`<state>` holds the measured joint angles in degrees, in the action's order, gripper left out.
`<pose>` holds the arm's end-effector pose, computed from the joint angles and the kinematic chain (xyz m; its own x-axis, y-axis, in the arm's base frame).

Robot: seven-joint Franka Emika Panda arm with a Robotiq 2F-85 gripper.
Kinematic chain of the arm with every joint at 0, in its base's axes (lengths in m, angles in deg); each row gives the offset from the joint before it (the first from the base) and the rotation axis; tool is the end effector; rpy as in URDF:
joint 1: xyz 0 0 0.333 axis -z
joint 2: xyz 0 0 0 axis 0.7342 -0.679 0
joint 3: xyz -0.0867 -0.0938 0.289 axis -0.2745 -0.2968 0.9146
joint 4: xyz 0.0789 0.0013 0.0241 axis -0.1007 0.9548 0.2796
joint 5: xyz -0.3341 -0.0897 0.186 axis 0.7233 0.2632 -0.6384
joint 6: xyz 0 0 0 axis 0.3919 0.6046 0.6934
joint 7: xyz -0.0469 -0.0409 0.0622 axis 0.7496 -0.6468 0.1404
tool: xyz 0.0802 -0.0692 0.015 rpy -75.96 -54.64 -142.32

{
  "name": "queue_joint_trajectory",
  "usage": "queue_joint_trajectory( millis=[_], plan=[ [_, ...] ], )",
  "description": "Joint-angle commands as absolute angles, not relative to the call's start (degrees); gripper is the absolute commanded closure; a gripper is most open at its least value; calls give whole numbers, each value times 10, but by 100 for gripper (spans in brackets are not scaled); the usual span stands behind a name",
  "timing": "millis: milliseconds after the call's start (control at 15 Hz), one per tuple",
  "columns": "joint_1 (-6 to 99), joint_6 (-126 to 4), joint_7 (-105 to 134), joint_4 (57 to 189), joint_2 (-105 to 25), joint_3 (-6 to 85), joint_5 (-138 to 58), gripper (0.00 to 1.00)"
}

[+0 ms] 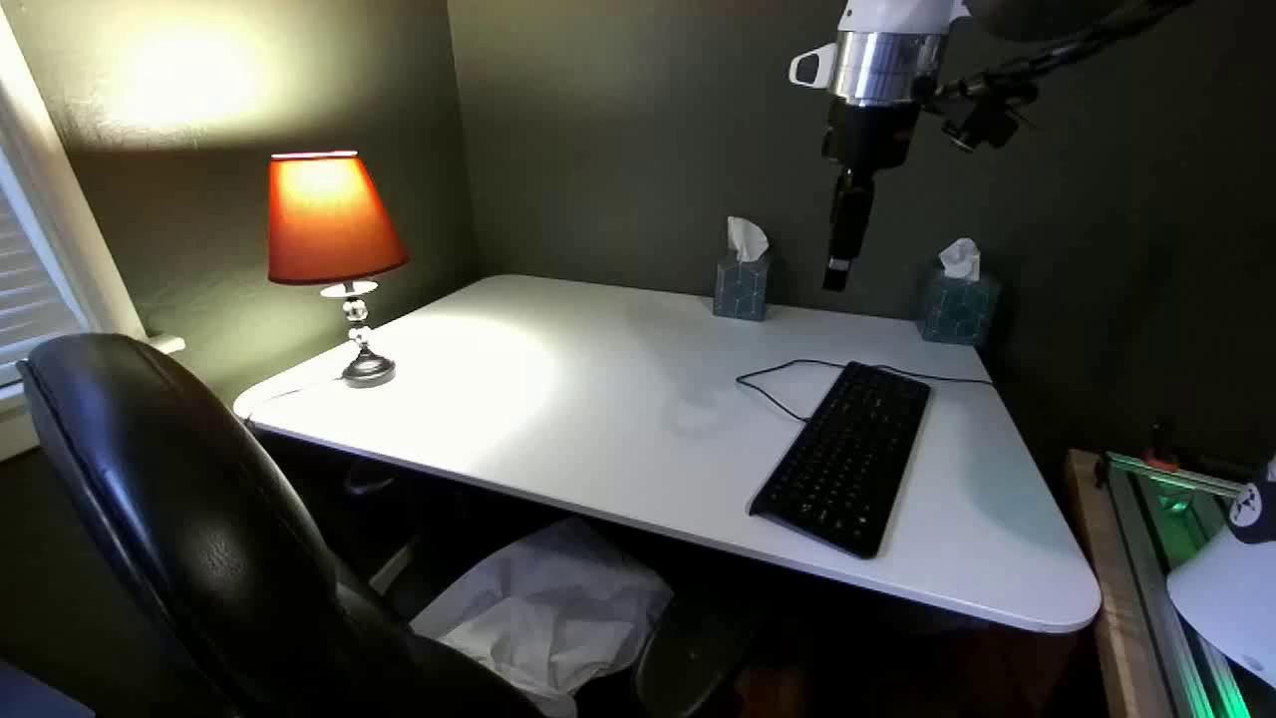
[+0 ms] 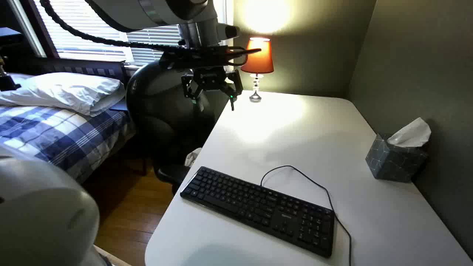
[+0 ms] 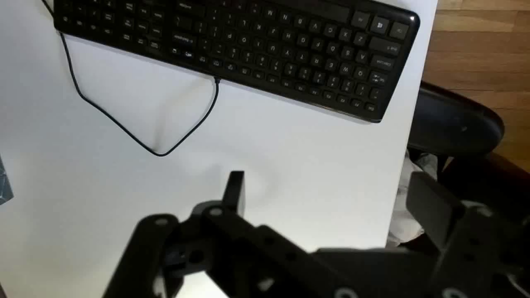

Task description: Press the keyboard

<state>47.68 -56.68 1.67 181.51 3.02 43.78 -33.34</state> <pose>0.3945 -0.0071 0.4091 0.9671 0.2411 0.0805 0.2272 -0.9619 0.1519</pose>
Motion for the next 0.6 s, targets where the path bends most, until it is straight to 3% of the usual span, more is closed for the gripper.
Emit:
queue_joint_trajectory(
  millis=[0,533],
  plan=[
    [474,-565,18,1814,30,436,-332,0],
    [478,-601,10,1816,-15,428,-329,0]
  ],
)
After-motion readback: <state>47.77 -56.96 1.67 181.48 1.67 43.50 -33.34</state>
